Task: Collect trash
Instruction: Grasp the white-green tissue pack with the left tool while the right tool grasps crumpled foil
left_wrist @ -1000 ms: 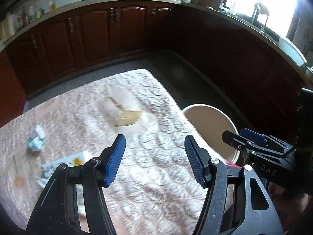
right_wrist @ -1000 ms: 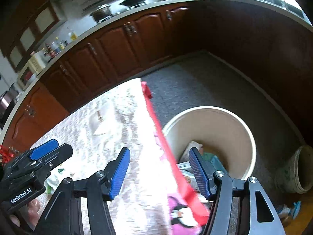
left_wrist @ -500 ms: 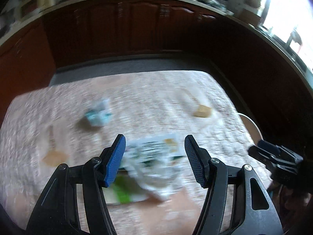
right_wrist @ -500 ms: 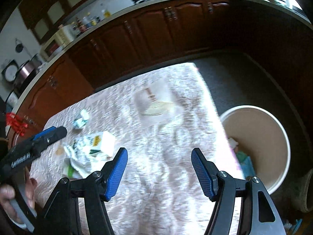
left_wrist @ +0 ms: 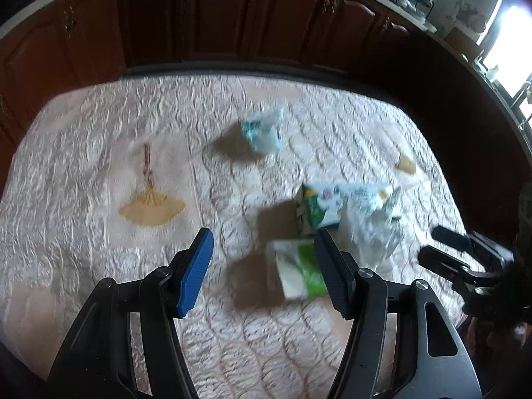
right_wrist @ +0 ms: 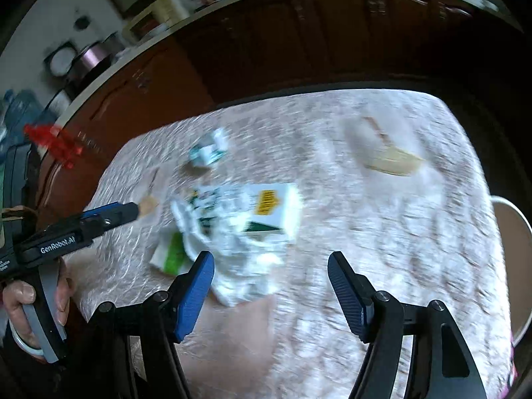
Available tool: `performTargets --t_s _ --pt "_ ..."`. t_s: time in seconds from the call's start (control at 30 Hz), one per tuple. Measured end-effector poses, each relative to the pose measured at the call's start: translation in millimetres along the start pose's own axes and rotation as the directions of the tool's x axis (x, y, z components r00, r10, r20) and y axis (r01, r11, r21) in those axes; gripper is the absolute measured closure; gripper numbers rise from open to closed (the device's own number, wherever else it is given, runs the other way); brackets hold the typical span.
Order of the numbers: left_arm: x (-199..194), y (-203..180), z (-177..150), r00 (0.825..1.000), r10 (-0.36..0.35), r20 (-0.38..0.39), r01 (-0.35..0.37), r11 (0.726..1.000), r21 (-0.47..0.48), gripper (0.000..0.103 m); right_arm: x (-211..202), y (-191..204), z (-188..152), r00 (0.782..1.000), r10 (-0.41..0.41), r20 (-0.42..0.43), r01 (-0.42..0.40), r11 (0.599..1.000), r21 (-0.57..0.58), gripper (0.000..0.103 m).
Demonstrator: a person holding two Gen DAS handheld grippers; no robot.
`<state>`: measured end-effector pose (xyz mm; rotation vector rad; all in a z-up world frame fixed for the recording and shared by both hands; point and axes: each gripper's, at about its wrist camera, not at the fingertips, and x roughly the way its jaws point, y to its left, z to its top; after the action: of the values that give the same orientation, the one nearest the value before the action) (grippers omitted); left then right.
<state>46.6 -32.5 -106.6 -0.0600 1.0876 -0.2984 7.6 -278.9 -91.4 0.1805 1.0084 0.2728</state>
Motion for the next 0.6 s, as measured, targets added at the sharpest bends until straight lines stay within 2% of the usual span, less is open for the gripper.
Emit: performTargets --t_s 0.13,0.3,0.33,0.4,0.5,0.6 --pt "5 5 -5 1.0 -0.006 -0.023 0.006 1.0 -0.009 0.041 26 20 2 0.999 0.014 -0.039 -0.017 0.998 -0.068 0.033" --pt "8 12 -6 0.999 -0.022 -0.038 0.021 0.999 -0.026 0.041 60 25 3 0.997 0.018 -0.074 -0.023 0.997 -0.072 0.035" --pt "9 12 -7 0.999 -0.028 -0.044 0.027 0.999 -0.023 0.041 64 22 3 0.996 0.032 -0.08 -0.037 0.998 -0.056 0.052" --pt "15 10 -8 0.997 -0.035 -0.064 0.035 0.999 -0.01 0.041 68 11 2 0.993 0.074 -0.087 -0.075 0.997 -0.001 0.076" --pt "30 6 -9 0.994 -0.053 -0.099 0.054 0.999 0.003 0.04 54 0 2 0.996 0.072 -0.051 -0.072 0.997 0.012 0.085" --pt "48 -1 -10 0.986 -0.085 -0.144 0.085 0.996 -0.003 0.04 33 -13 3 0.997 0.071 -0.014 -0.071 0.997 0.03 0.086"
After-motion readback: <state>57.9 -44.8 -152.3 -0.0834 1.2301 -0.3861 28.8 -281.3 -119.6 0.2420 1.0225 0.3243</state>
